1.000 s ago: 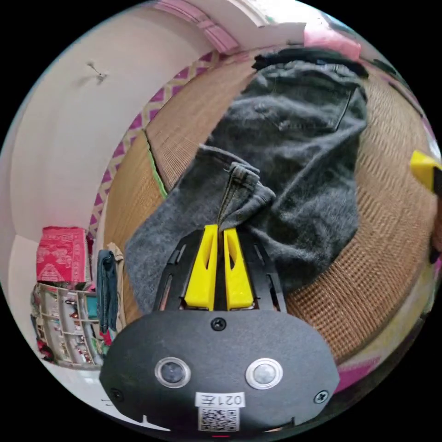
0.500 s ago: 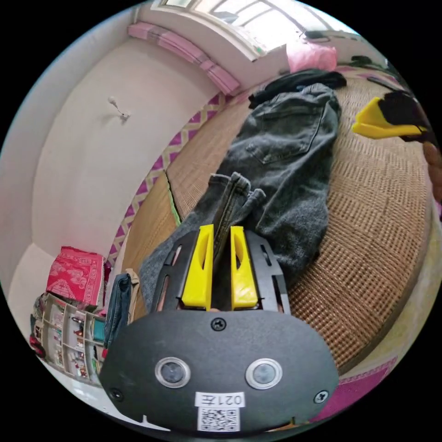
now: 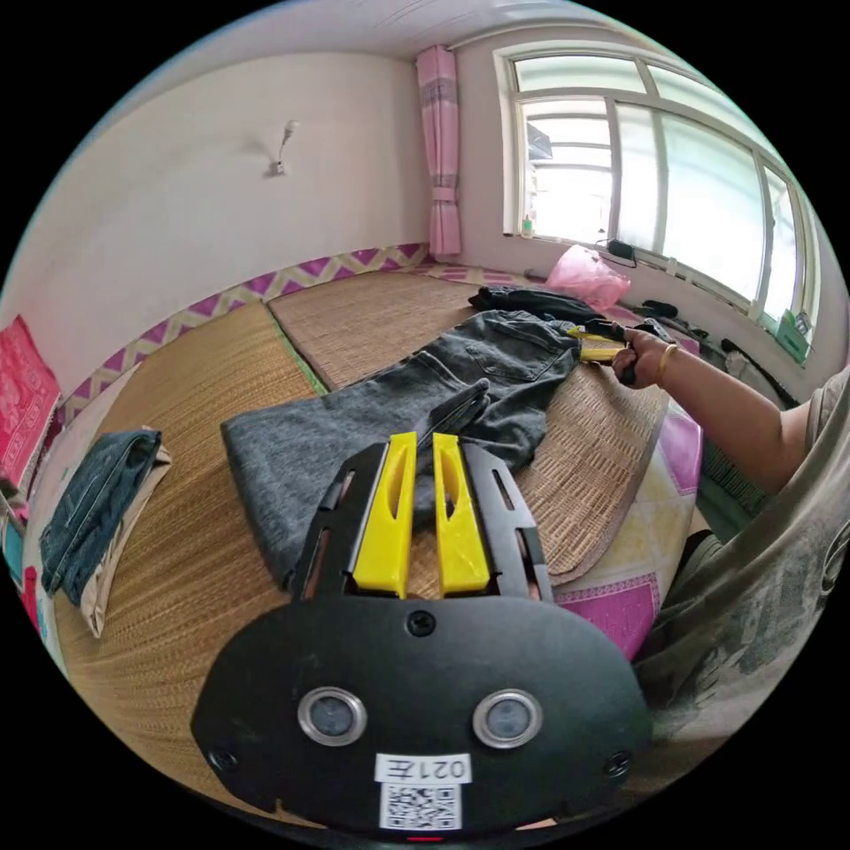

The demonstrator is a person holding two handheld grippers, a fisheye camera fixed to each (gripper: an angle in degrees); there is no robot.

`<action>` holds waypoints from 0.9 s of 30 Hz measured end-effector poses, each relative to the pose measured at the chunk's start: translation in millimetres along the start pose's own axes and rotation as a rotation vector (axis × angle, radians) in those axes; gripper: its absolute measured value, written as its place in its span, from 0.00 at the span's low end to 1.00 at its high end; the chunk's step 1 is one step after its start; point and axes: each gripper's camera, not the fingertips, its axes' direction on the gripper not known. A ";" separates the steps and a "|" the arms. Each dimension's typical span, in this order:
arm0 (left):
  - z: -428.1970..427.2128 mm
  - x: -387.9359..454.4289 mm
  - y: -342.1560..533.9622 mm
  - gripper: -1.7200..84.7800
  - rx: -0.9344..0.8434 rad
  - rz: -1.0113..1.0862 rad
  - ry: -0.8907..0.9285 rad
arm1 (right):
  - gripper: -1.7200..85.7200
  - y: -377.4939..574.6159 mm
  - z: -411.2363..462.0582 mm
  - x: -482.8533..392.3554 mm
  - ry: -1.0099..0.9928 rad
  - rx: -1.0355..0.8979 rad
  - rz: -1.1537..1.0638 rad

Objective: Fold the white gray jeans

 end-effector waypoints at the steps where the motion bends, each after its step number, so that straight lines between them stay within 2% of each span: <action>1: -6.6 -13.7 12.7 0.05 0.000 -0.022 -0.008 | 0.15 -6.6 7.3 -4.8 -0.014 -0.001 0.038; 6: -34.8 -73.5 66.2 0.03 0.012 -0.135 0.027 | 0.11 -22.9 22.4 -38.4 -0.033 -0.011 0.111; 9: -56.8 -111.7 104.3 0.01 0.047 -0.208 0.056 | 0.09 -18.3 13.3 -109.7 0.048 0.001 -0.065; 12: -76.5 -147.2 143.8 0.01 0.080 -0.274 0.067 | 0.09 19.1 13.7 -237.9 0.163 0.031 -0.406; 14: -90.2 -172.8 176.8 0.01 0.107 -0.324 0.064 | 0.09 78.5 32.1 -345.2 0.219 0.032 -0.709; 15: -93.1 -178.8 185.4 0.01 0.113 -0.337 0.062 | 0.09 97.7 39.0 -370.9 0.233 0.030 -0.792; 17: -102.2 -201.0 221.0 0.01 0.134 -0.391 0.064 | 0.09 187.9 72.6 -458.6 0.292 0.032 -1.123; 19: -105.6 -216.1 248.2 0.01 0.137 -0.432 0.071 | 0.09 261.1 105.1 -501.6 0.335 0.013 -1.349; 23: -119.7 -250.5 301.4 0.01 0.196 -0.521 0.140 | 0.09 428.5 206.2 -514.9 0.494 -0.100 -1.828; 26: -132.3 -265.7 324.5 0.01 0.208 -0.533 0.110 | 0.09 496.2 271.5 -474.7 0.627 -0.326 -2.002; 27: -134.2 -267.7 328.7 0.01 0.211 -0.533 0.103 | 0.09 500.6 270.7 -474.1 0.632 -0.281 -2.006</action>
